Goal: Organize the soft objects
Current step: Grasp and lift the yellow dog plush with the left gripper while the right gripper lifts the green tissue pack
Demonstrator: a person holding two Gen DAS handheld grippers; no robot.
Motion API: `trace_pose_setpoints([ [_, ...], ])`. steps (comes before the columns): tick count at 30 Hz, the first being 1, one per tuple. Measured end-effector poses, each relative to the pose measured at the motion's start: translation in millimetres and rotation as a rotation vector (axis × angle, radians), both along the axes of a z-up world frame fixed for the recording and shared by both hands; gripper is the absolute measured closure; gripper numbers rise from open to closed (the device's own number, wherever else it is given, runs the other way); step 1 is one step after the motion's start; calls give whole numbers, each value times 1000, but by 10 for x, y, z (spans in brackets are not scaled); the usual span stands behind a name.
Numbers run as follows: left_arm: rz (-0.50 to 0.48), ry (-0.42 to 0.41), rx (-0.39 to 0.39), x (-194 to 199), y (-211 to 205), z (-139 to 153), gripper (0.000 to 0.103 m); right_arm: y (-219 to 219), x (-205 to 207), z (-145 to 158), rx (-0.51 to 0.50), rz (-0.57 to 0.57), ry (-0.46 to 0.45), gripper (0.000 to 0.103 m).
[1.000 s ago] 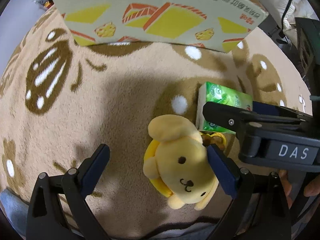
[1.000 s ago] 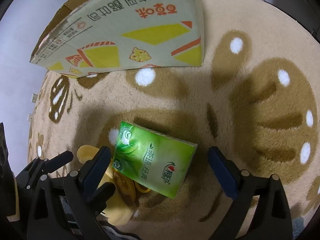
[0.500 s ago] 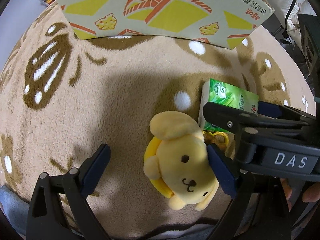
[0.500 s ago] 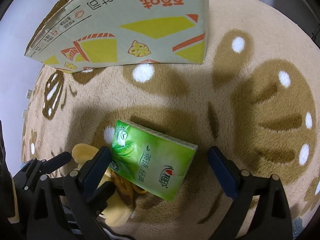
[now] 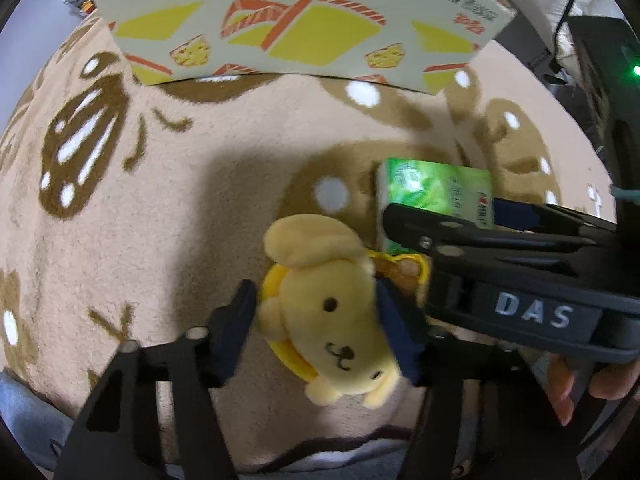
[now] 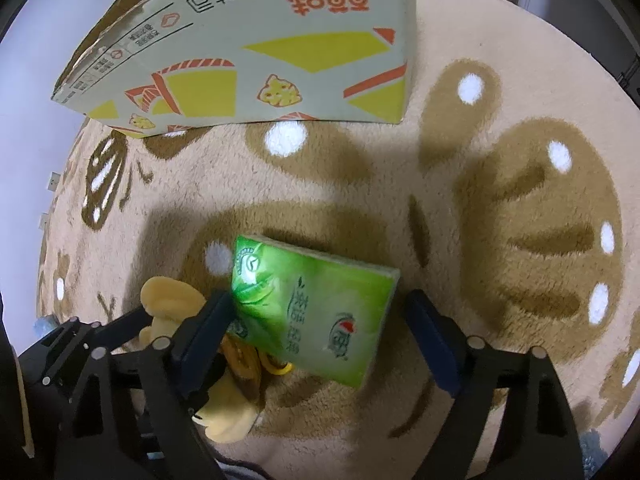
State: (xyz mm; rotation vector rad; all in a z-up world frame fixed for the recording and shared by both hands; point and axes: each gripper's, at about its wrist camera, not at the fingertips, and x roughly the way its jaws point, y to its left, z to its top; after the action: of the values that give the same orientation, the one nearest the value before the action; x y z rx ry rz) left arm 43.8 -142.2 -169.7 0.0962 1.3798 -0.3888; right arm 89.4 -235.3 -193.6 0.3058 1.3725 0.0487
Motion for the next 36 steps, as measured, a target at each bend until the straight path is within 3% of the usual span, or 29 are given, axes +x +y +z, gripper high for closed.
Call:
trace_pose_setpoints([
  [2,-2,-10,3,-27,-6,20,50,2,-16,14,23,5,-6,24],
  [9,22,-28,8,-67,77,119,54,40,-44,83,20,21,-42,28],
  [18,75,-149,98,21,290,321,53,-6,-76,265,48,29,-127,29],
  [24,139,-185,109,127,466,398,54,-72,-117,401,65,8,-182,29],
  [29,185,-274,109,162,509,551,54,-140,-159,548,92,-5,-251,29],
  [36,222,-517,88,173,615,995,54,-203,-287,971,103,-9,-462,29],
])
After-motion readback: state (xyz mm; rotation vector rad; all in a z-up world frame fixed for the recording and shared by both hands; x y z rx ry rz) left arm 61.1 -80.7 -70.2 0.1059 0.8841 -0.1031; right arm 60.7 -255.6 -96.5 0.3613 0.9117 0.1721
